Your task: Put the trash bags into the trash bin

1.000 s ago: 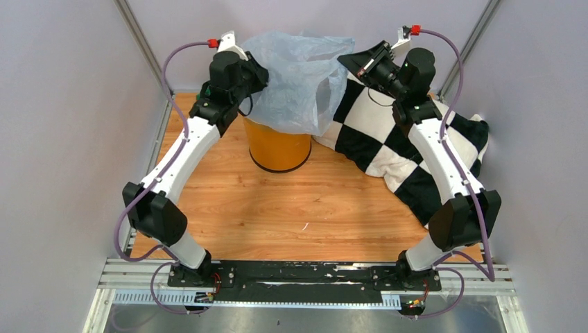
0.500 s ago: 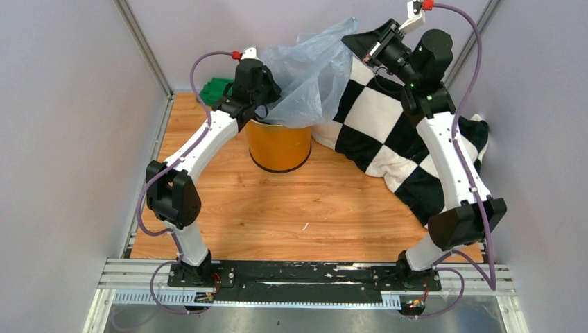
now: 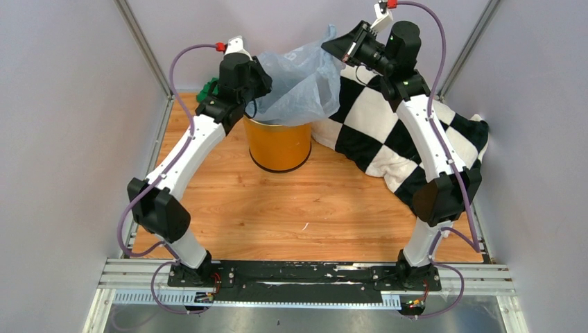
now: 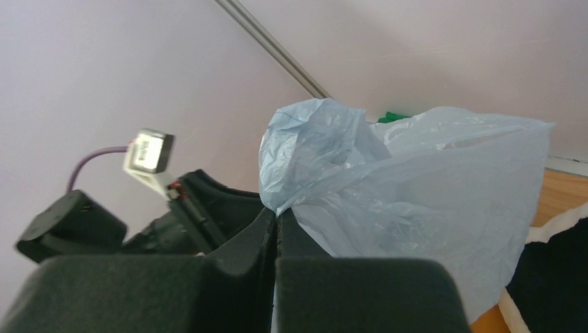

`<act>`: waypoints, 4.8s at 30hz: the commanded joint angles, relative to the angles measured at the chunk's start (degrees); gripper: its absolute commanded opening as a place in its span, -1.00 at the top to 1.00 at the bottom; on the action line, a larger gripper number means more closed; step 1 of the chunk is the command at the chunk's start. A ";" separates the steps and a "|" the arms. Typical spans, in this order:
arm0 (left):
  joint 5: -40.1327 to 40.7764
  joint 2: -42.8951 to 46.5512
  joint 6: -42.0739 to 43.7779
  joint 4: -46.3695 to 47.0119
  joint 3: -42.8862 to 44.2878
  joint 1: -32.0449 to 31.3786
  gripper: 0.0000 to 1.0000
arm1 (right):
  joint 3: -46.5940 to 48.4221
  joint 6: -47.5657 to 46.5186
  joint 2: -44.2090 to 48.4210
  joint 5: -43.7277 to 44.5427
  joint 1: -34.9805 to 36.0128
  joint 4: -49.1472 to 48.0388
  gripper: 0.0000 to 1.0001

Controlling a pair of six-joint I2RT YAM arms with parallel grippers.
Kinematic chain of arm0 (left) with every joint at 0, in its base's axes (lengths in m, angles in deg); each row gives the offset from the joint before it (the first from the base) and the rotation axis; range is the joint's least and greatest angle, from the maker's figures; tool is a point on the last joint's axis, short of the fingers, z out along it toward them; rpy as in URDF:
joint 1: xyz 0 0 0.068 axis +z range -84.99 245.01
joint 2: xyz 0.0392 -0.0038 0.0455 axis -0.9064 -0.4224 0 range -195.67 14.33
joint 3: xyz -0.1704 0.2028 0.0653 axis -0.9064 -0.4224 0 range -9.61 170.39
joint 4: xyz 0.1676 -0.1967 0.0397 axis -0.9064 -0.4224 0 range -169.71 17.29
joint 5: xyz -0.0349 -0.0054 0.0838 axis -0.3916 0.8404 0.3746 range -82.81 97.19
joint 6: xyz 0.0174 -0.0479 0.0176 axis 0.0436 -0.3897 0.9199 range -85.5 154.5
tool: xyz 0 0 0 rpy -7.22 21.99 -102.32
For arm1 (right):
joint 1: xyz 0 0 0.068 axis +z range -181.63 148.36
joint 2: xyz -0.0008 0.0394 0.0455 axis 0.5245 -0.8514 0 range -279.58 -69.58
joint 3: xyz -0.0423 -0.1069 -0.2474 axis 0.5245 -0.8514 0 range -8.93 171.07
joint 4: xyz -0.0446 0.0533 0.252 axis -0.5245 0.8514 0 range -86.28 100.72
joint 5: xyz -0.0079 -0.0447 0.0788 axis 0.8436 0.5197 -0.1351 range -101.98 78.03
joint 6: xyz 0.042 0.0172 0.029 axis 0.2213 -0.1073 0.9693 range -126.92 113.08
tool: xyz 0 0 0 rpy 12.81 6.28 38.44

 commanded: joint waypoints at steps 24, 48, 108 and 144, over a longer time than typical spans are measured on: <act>-9.82 -7.89 -1.79 6.03 3.47 6.79 0.38 | 9.84 -11.30 -2.72 -5.58 7.48 8.47 1.00; -2.93 4.65 2.57 0.68 -1.50 5.09 -0.09 | 17.96 -0.52 -15.99 -0.60 8.01 -14.93 1.00; -7.06 9.72 4.97 1.41 -15.18 2.71 0.26 | 8.58 -5.10 -11.46 -6.32 11.43 -6.30 1.00; -20.00 14.79 4.54 2.17 -9.36 5.91 -0.32 | 5.29 -16.86 0.55 0.21 14.51 13.59 -0.11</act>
